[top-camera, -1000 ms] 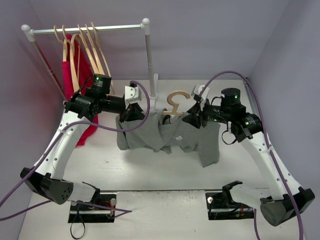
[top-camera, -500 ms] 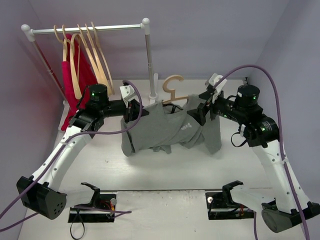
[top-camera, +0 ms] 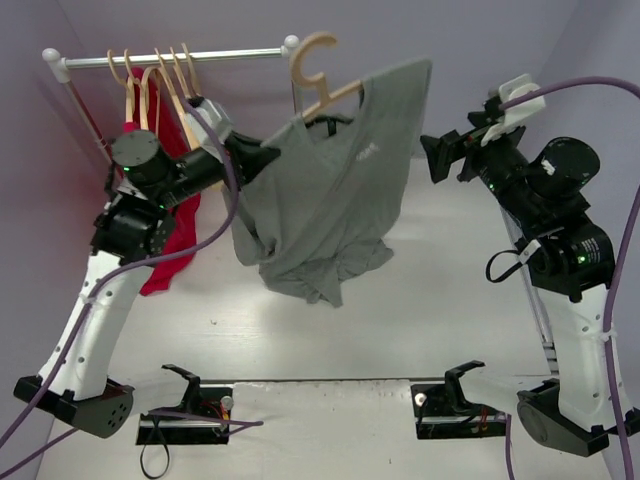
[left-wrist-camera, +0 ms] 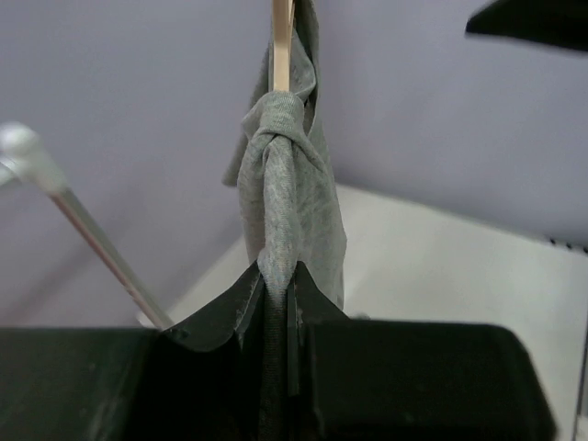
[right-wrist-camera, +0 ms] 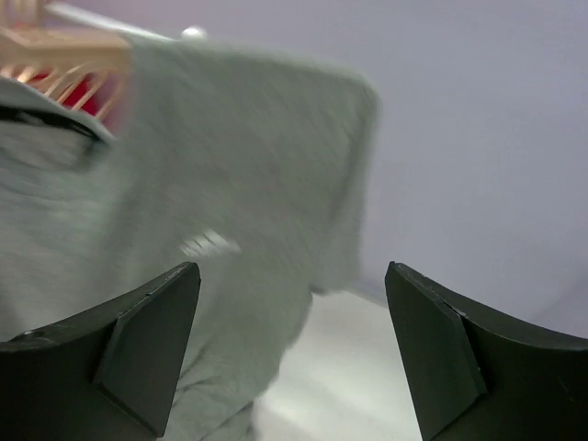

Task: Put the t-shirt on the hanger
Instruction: Place the T-shirt on the hanger, then place the hanger at the clothesline, then reset both arms

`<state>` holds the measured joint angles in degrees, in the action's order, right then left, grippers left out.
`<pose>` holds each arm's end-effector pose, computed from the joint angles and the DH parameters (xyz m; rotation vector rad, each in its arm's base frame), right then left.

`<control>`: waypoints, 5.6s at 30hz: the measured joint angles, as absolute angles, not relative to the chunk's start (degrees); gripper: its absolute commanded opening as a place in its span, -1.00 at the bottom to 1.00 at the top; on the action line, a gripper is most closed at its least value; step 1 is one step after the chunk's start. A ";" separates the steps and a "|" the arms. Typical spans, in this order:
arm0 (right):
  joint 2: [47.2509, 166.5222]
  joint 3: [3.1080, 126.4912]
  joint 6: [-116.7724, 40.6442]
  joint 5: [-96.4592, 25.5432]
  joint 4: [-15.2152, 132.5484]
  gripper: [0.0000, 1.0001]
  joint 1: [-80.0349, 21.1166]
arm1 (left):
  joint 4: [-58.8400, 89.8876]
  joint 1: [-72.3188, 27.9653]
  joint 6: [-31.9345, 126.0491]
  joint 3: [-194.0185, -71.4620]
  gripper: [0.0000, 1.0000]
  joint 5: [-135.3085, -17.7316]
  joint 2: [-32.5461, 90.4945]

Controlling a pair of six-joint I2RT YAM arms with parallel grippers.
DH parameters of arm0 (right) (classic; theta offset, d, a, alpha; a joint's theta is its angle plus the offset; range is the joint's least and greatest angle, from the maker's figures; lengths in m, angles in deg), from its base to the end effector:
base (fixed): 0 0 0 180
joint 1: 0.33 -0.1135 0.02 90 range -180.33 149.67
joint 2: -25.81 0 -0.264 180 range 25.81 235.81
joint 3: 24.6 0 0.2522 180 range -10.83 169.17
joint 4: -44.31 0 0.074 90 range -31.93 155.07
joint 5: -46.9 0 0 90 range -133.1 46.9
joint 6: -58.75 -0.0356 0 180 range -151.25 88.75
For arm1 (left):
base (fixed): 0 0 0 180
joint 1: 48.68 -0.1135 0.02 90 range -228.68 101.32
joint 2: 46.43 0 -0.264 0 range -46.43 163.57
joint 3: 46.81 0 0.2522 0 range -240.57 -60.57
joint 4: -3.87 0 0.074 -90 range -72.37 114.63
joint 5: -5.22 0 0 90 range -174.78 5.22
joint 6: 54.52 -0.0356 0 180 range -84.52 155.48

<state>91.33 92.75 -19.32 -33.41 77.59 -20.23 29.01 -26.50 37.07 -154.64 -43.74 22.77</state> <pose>0.1577 0.0635 0.5867 -0.4830 1.1583 0.2258 0.1961 -0.1052 0.5413 0.8423 1.1727 -0.8185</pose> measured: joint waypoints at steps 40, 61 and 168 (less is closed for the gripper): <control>86.68 67.45 -30.04 -50.18 71.99 0.61 -20.23 | 57.29 -26.17 49.23 -144.51 -1.00 -70.99 5.02; 84.37 61.91 -33.01 -47.77 70.62 0.61 -20.23 | 47.80 -24.76 51.57 -138.06 -1.00 -97.36 12.90; 75.41 47.84 -36.62 -60.29 65.42 1.00 -19.75 | 60.39 -27.42 45.85 -120.21 0.41 -106.93 -23.04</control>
